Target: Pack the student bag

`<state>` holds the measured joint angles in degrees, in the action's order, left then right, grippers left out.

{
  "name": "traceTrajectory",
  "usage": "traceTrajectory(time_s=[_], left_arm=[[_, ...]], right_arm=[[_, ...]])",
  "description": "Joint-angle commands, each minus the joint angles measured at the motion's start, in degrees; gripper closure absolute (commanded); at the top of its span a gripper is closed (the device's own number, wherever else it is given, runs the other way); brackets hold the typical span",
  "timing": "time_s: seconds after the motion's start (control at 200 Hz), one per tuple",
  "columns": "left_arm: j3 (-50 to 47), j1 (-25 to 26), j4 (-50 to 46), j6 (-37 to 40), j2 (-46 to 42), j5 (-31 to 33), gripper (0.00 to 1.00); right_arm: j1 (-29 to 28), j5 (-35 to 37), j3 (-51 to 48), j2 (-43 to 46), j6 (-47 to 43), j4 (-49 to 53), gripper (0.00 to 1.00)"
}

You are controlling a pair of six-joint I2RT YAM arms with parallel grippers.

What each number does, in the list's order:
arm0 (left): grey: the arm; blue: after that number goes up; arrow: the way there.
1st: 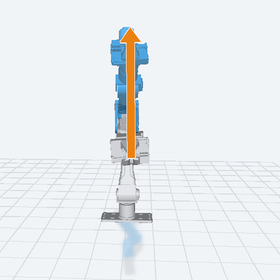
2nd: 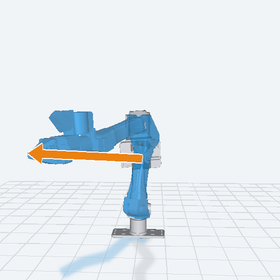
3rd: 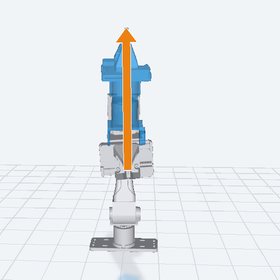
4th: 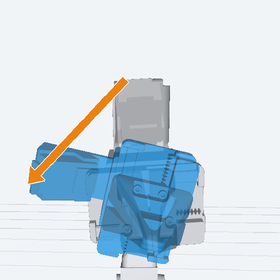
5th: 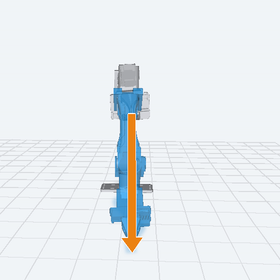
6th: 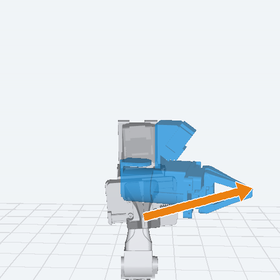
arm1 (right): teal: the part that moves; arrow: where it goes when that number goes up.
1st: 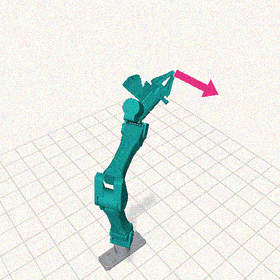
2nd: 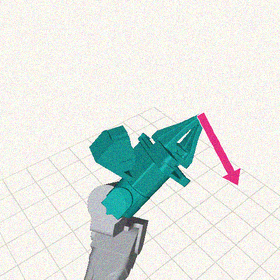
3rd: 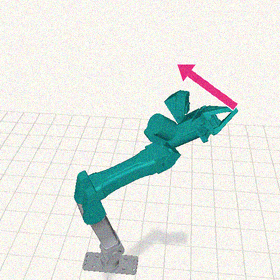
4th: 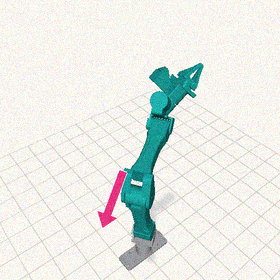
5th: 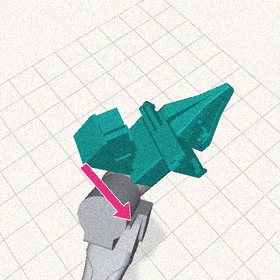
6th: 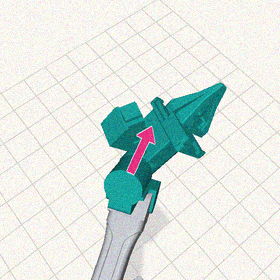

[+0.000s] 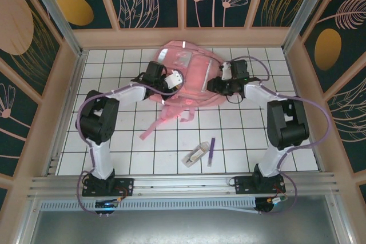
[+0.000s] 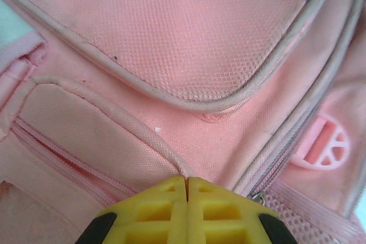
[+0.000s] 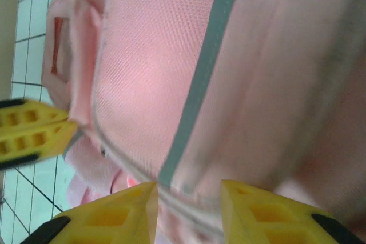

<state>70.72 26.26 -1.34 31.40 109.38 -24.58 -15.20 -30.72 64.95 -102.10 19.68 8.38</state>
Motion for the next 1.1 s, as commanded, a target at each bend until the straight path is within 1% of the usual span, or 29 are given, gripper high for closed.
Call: traceTrajectory(time_s=[0.0,0.09,0.195,0.245,0.275,0.335,0.36,0.385,0.43,0.485,0.515,0.56,0.631,0.651,0.666,0.671,0.676,0.681,0.691,0.696,0.716,0.751,0.811,0.901,0.961,1.001,1.026,1.051,1.096], left_arm=[[-6.3,1.7,0.7,-9.4,-6.4,-14.8,1.00],[-8.7,2.0,-2.5,-8.6,-8.2,-16.5,1.00],[-6.9,2.0,-7.5,-7.6,-10.0,-19.1,1.00],[-5.2,2.0,-9.3,-6.8,-10.4,-22.9,1.00],[-3.6,1.9,-10.9,-6.1,-10.3,-24.9,0.98],[-1.0,1.9,-12.2,-5.4,-10.1,-25.0,0.94],[-0.8,1.9,-12.5,-3.8,-10.4,-23.6,0.91],[-1.1,1.9,-12.3,-2.1,-10.8,-21.3,0.84],[-2.6,1.9,-10.7,-0.3,-12.1,-14.2,0.71],[-4.5,2.0,-10.7,2.8,-12.9,-6.4,0.66],[-4.7,2.0,-12.5,4.1,-12.9,-4.0,0.64],[-4.6,2.1,-15.8,5.1,-12.9,-2.8,0.61],[-7.3,3.2,-17.1,3.9,-14.3,-3.3,0.56],[-9.0,4.0,-16.0,3.5,-15.2,-3.0,0.54],[-10.4,4.6,-15.0,3.0,-15.9,-2.3,0.50],[-10.9,4.8,-14.7,2.8,-16.1,-1.9,0.49],[-11.3,5.1,-14.7,2.7,-16.3,-1.6,0.44],[-12.0,5.5,-13.6,2.4,-16.6,-1.2,0.44],[-12.9,6.2,-12.8,2.0,-17.1,-0.2,0.40],[-13.3,6.4,-12.8,1.8,-17.4,0.3,0.36],[-15.3,7.7,-10.8,0.7,-18.3,2.5,0.31],[-18.7,9.5,-7.6,-1.6,-19.4,5.9,0.26],[-21.7,10.3,-3.9,-6.4,-19.7,8.9,0.23],[-22.3,10.3,-0.7,-13.0,-17.1,18.7,0.26],[-21.7,10.3,1.2,-16.3,-14.6,26.5,0.35],[-20.9,10.3,1.2,-16.6,-13.1,28.5,0.47],[-20.3,10.2,1.0,-16.8,-12.0,28.8,0.60],[-19.5,10.3,0.6,-16.8,-11.6,28.1,0.71],[-18.3,10.3,-0.9,-16.5,-11.6,25.0,0.87]], right_arm=[[0.7,0.3,1.9,-6.4,5.2,-3.8,0.67],[0.4,-0.2,6.3,-12.4,7.0,-6.4,0.68],[-0.4,3.4,10.0,-17.4,6.3,-6.5,0.68],[-0.4,2.4,10.5,-18.7,6.4,-6.8,0.67],[-0.4,1.0,10.5,-19.1,6.3,-7.5,0.67],[-0.4,-1.1,10.2,-18.5,5.8,-8.2,0.66],[-0.5,-1.2,10.0,-17.9,5.3,-8.2,0.66],[-0.5,-0.9,9.7,-16.9,4.7,-8.0,0.65],[-0.5,0.5,9.0,-14.6,3.8,-7.4,0.65],[-0.4,1.7,7.8,-11.4,2.6,-6.3,0.64],[-0.4,2.2,7.0,-9.6,2.2,-5.5,0.64],[-0.4,3.0,5.8,-7.0,1.8,-4.1,0.63],[-0.4,3.4,3.5,-3.1,0.7,-2.4,0.63],[-0.5,3.4,2.8,-2.0,0.4,-2.0,0.63],[-0.6,3.4,2.2,-1.3,0.1,-1.8,0.63],[-0.6,3.3,2.0,-1.1,0.0,-1.8,0.63],[-0.7,3.3,1.8,-0.8,0.0,-1.6,0.63],[-0.7,3.3,1.6,-0.5,-0.1,-1.6,0.63],[-0.7,3.4,1.2,0.0,-0.3,-1.5,0.63],[-0.8,3.4,1.1,0.2,-0.4,-1.5,0.63],[-0.9,3.4,0.2,1.1,-0.7,-1.3,0.62],[-1.2,3.7,-1.2,2.8,-1.3,-1.4,0.62],[-2.7,5.6,-3.8,5.9,-2.4,-2.3,0.61],[-5.5,7.9,-8.6,10.1,-6.0,-6.5,0.59],[-7.3,6.3,-12.5,11.9,-8.5,-11.3,0.59],[-8.4,3.5,-15.0,12.3,-10.5,-14.7,0.59],[-9.1,1.8,-16.0,12.2,-11.9,-16.2,0.59],[-10.0,0.9,-16.7,11.8,-13.8,-17.1,0.59],[-11.5,-0.2,-17.0,10.5,-17.3,-17.0,0.59]])
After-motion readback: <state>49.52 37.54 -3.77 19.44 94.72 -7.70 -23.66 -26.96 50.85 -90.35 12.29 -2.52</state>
